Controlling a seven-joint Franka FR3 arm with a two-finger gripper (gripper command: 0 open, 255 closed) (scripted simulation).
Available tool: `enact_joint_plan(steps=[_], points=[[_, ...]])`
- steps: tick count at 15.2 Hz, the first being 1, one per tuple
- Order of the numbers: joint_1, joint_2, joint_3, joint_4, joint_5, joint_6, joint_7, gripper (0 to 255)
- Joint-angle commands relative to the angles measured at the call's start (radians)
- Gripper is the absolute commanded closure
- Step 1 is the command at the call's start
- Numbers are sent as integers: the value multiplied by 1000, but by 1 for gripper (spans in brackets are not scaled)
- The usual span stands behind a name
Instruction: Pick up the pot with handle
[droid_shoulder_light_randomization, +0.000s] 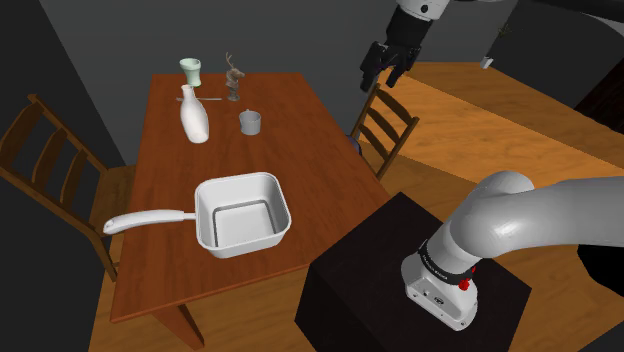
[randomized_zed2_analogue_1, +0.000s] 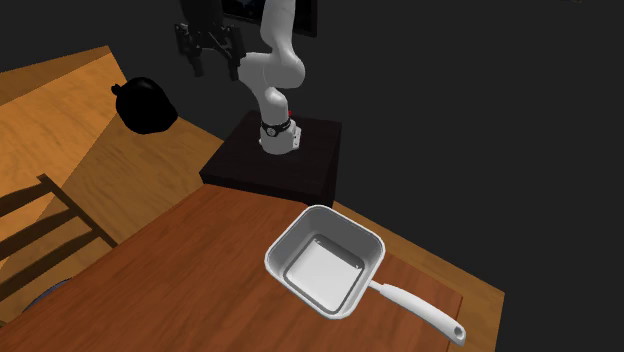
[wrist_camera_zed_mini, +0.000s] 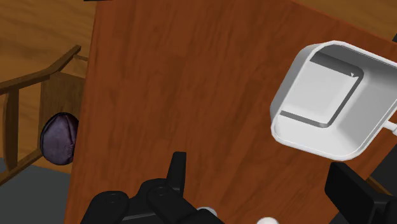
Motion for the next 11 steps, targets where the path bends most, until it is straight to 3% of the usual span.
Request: enact_joint_plan(steps=[1,11], points=[[0,0,0,0,0,0,0,0],[47,168,200,-66,36,240,174,0]])
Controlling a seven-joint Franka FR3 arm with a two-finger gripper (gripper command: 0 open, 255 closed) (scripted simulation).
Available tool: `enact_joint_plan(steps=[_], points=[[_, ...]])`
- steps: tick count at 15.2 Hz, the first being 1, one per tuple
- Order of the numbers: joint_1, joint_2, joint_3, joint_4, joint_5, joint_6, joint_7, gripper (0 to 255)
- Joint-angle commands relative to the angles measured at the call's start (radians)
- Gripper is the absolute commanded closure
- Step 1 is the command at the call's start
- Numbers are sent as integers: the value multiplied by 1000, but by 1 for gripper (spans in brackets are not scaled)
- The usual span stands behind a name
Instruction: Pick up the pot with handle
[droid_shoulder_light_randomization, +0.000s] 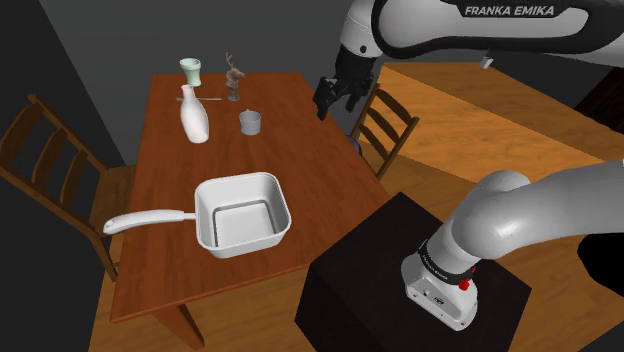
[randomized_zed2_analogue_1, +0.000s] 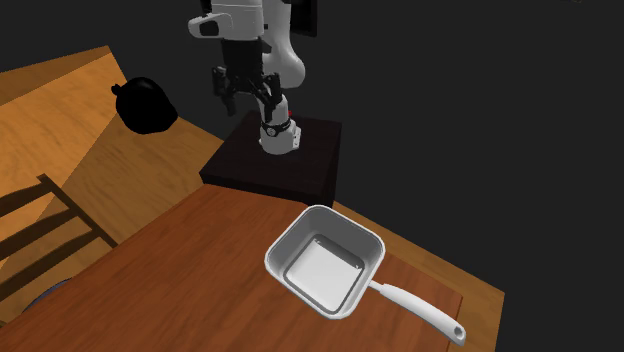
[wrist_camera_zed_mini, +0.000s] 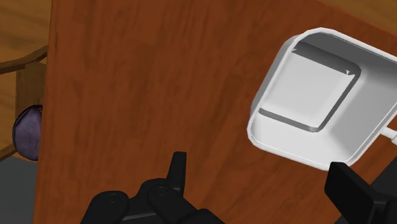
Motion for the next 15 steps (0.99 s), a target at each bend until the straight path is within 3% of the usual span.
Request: enact_joint_plan(steps=[1,9,15], points=[[7,51,46,4,2,48,43,0],[7,284,212,53,-58,222,218,0],[-5,507,326,145,-200,313,397,0]])
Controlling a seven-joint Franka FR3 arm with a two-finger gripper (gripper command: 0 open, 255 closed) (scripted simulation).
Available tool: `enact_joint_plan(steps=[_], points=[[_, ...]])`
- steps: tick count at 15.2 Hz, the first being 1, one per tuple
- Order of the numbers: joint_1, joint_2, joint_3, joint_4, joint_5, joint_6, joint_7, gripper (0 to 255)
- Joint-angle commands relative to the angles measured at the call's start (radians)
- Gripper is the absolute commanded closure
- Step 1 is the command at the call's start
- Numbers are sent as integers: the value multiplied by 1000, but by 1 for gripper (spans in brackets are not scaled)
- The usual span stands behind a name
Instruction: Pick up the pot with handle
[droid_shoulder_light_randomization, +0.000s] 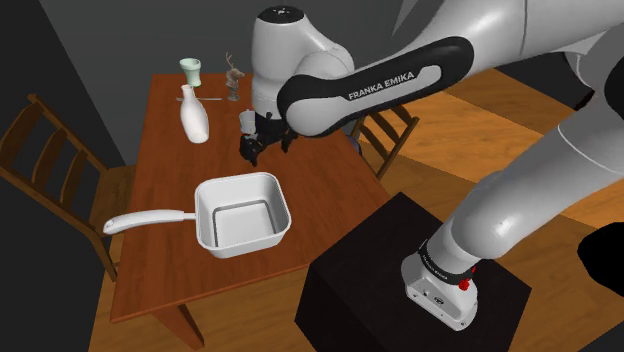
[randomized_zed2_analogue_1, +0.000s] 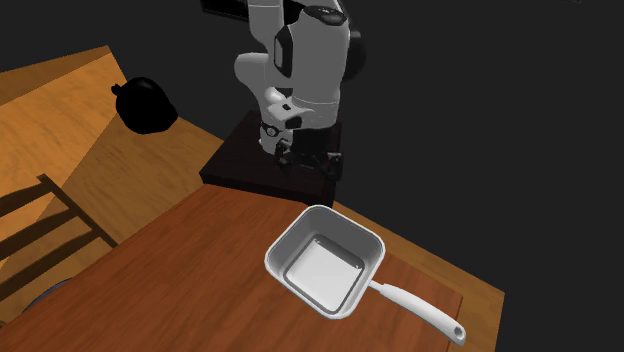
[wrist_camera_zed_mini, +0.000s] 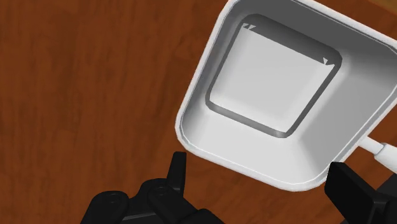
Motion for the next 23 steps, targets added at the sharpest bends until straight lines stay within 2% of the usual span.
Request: enact_joint_plan(steps=[1,6,12,16,20,23], points=[[0,79,32,35,-62,24,68,0],[39,297,67,158,-251,42,245,0],[158,554,31,351,-442,12,403,0],[251,717,-10,504,-523,-22,460,0],[340,875,-49,676,-574,-63,485,0],[347,900,-60,677,-588,-41,497,0]])
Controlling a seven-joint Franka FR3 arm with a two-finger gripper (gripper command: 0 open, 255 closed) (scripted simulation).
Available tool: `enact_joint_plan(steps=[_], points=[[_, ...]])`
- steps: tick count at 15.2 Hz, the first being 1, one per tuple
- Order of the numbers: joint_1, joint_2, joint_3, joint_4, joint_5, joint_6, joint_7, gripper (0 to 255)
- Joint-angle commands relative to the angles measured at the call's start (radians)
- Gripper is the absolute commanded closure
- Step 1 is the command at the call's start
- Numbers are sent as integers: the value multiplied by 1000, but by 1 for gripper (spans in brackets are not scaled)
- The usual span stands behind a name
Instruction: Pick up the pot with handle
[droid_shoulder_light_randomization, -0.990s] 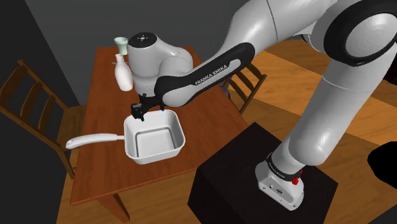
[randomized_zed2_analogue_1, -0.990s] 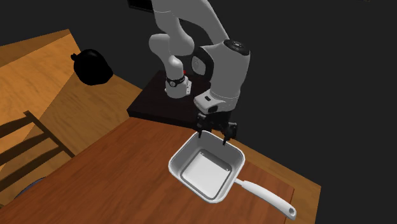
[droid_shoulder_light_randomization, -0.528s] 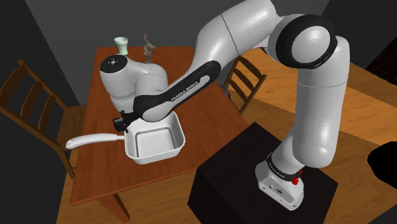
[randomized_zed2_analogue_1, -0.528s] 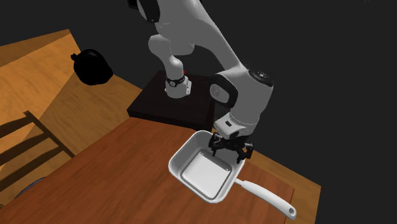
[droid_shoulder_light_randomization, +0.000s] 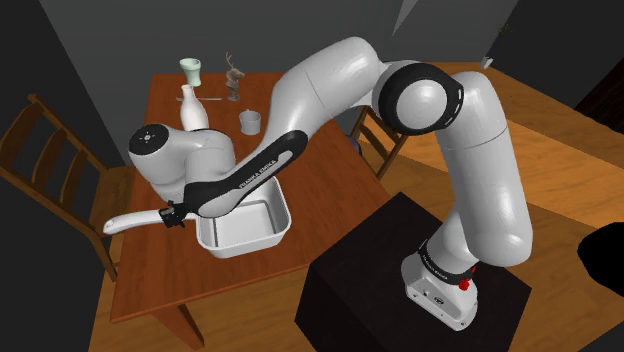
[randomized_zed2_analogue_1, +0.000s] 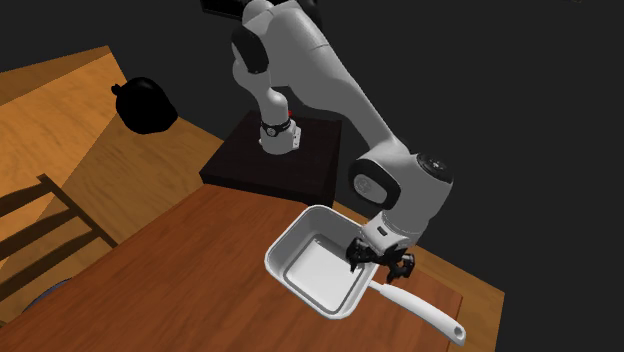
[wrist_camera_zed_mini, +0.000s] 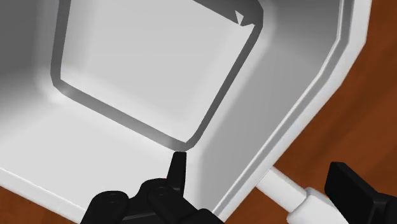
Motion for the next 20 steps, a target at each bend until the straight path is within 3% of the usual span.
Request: enact_joint_plan(steps=[1,6,7,20], points=[[7,19,-7,6,-10,11,9,0],[16,50,-20,10,-26,37,23,0],[15,49,-21,6,-27,40,25,255],[6,15,-6,5,-8,8,7,255]])
